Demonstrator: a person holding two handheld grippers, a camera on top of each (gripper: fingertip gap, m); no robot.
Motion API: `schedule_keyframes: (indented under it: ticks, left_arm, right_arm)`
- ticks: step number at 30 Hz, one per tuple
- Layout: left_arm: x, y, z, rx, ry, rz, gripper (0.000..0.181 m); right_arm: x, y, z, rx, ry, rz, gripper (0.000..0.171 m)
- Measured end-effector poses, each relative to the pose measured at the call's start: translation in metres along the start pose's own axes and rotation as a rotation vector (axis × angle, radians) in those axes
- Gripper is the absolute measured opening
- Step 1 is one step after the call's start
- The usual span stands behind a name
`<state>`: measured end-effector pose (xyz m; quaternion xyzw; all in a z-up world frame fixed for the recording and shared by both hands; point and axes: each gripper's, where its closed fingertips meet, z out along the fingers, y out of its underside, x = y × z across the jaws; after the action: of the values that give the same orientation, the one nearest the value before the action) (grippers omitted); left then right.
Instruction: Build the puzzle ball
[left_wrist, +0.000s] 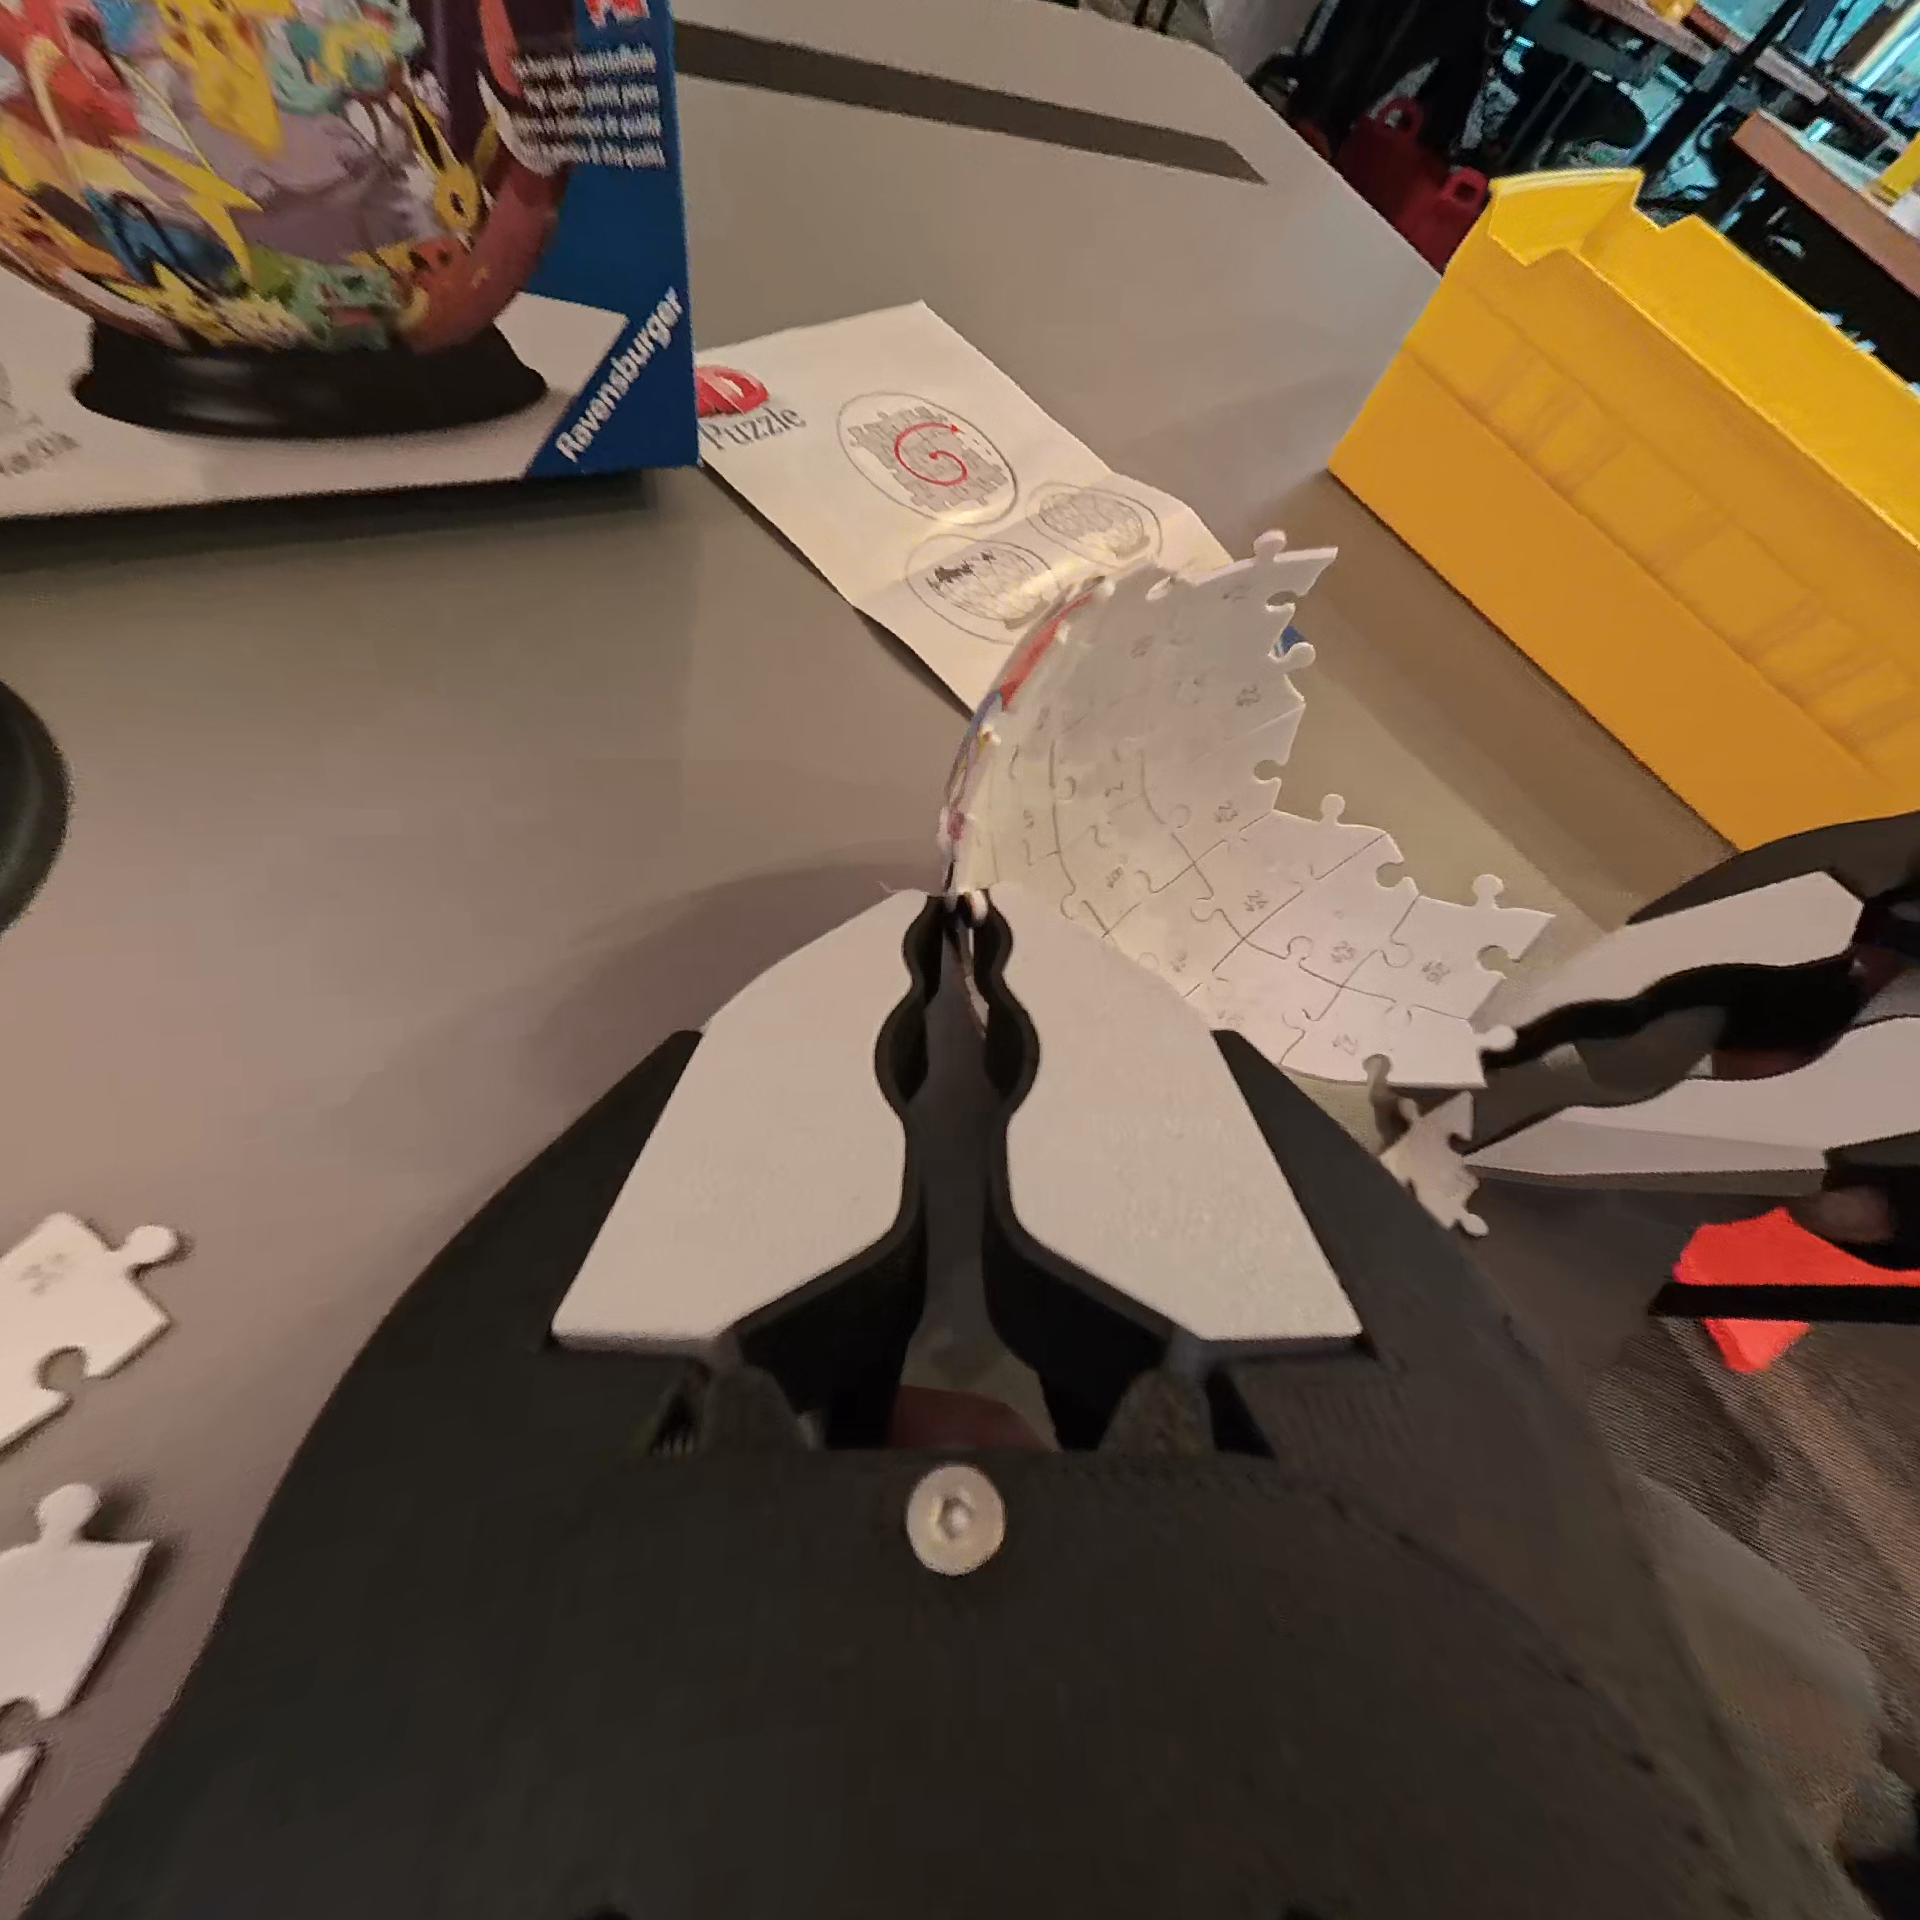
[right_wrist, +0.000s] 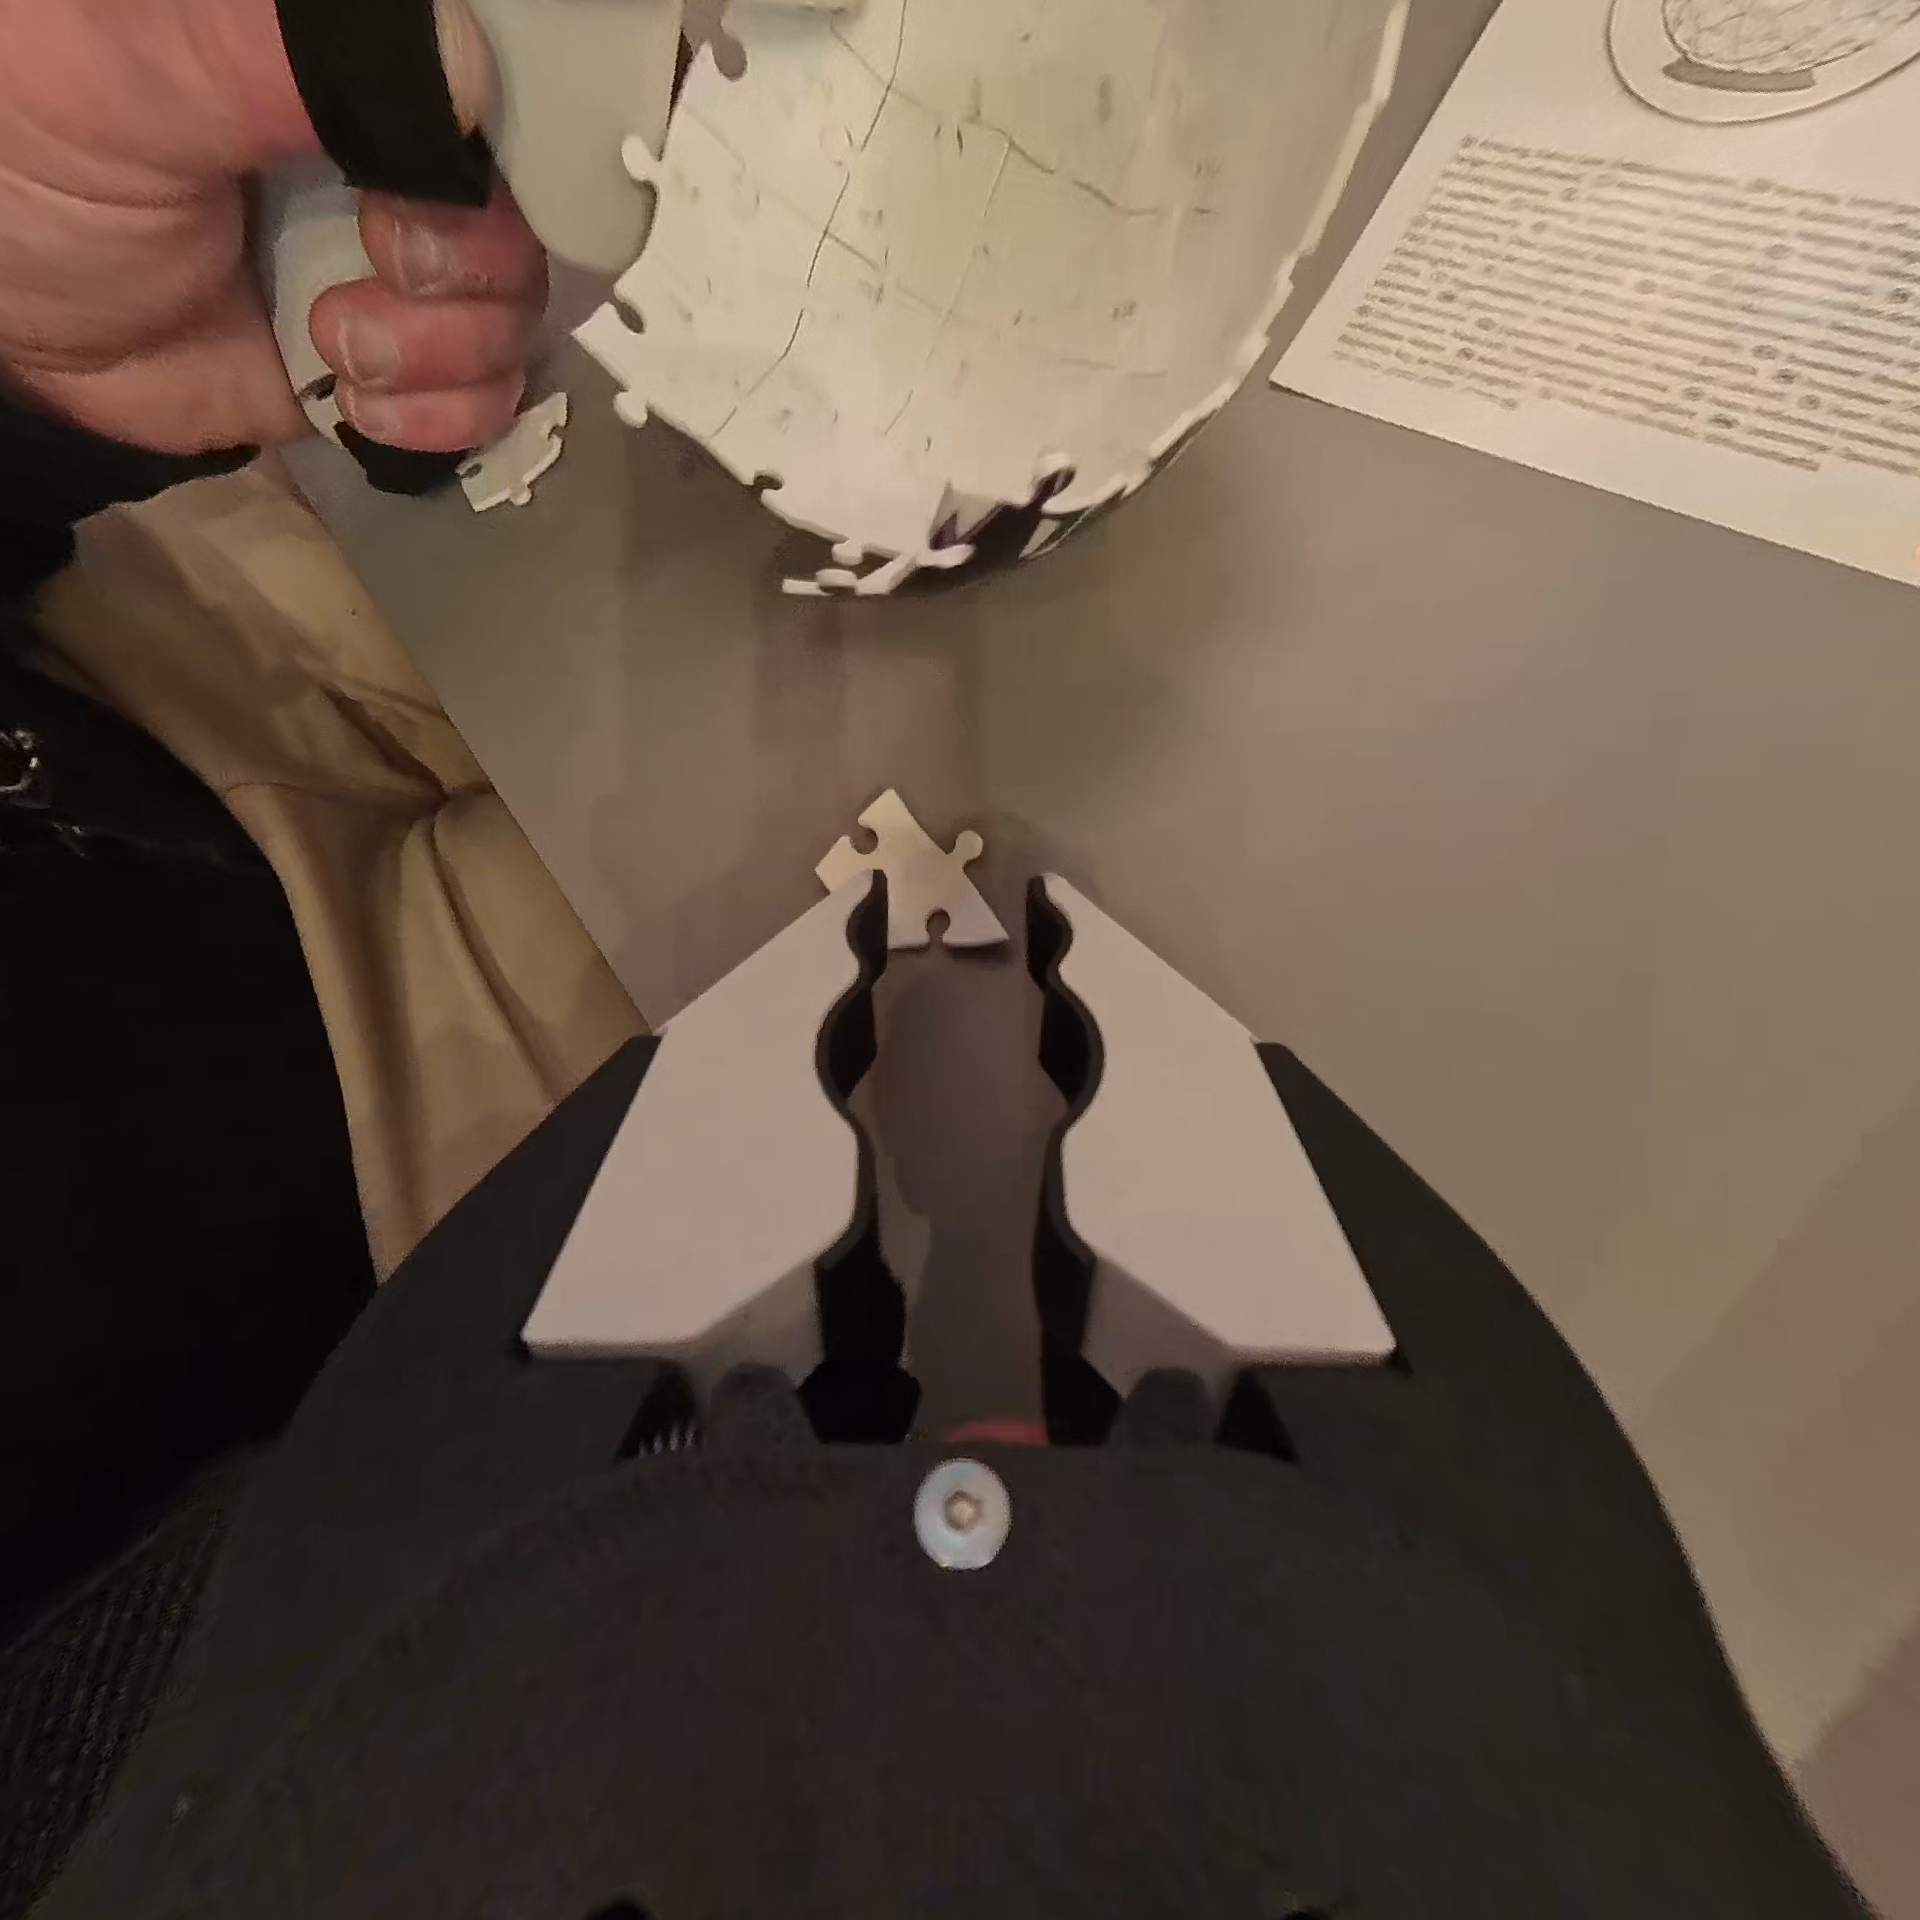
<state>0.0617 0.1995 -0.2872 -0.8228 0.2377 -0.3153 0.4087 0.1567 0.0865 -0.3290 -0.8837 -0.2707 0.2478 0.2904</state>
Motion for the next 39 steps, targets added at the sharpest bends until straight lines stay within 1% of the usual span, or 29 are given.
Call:
schedule_keyframes:
  ticks: [1, 5, 9, 16, 19, 20, 23, 27, 28, 32, 39]
  left_arm:
    - [-0.002, -0.002, -0.001, 0.01, -0.015, 0.012, 0.005]
    - [-0.008, -0.009, -0.004, 0.05, -0.078, 0.073, 0.005]
    - [-0.01, -0.015, -0.005, 0.077, -0.125, 0.146, 0.005]
    - [-0.012, -0.017, -0.005, 0.096, -0.181, 0.202, 0.005]
    - [-0.01, -0.016, -0.003, 0.094, -0.182, 0.222, 0.005]
    - [-0.009, -0.015, -0.003, 0.092, -0.181, 0.221, 0.005]
    - [-0.009, -0.013, -0.002, 0.09, -0.182, 0.226, 0.005]
    - [-0.009, -0.014, -0.002, 0.094, -0.185, 0.225, 0.005]
    - [-0.009, -0.014, -0.002, 0.095, -0.186, 0.226, 0.005]
    - [-0.009, -0.014, -0.002, 0.097, -0.19, 0.228, 0.005]
    - [-0.008, -0.015, -0.002, 0.106, -0.194, 0.229, 0.005]
  right_arm:
    - [0.0, 0.0, 0.001, -0.003, 0.006, -0.008, 0.022]
    - [0.001, -0.001, 0.005, -0.01, 0.029, -0.034, 0.004]
    - [0.002, -0.003, 0.006, 0.011, 0.043, -0.033, 0.0]
    - [0.006, -0.015, -0.001, 0.076, 0.051, -0.028, 0.0]
    - [0.002, -0.011, -0.001, 0.047, 0.021, -0.079, 0.0]
    - [0.0, -0.007, -0.002, 0.025, 0.006, -0.111, 0.011]
    - [-0.003, -0.002, -0.003, -0.016, -0.026, -0.199, 0.029]
    - [-0.003, 0.001, 0.004, -0.049, -0.022, -0.308, 0.035]
    - [-0.002, -0.001, 0.006, -0.052, -0.019, -0.315, 0.033]
    - [0.0, -0.006, 0.01, -0.046, -0.032, -0.307, 0.013]
    - [0.001, -0.008, 0.01, -0.027, -0.022, -0.266, 0.0]
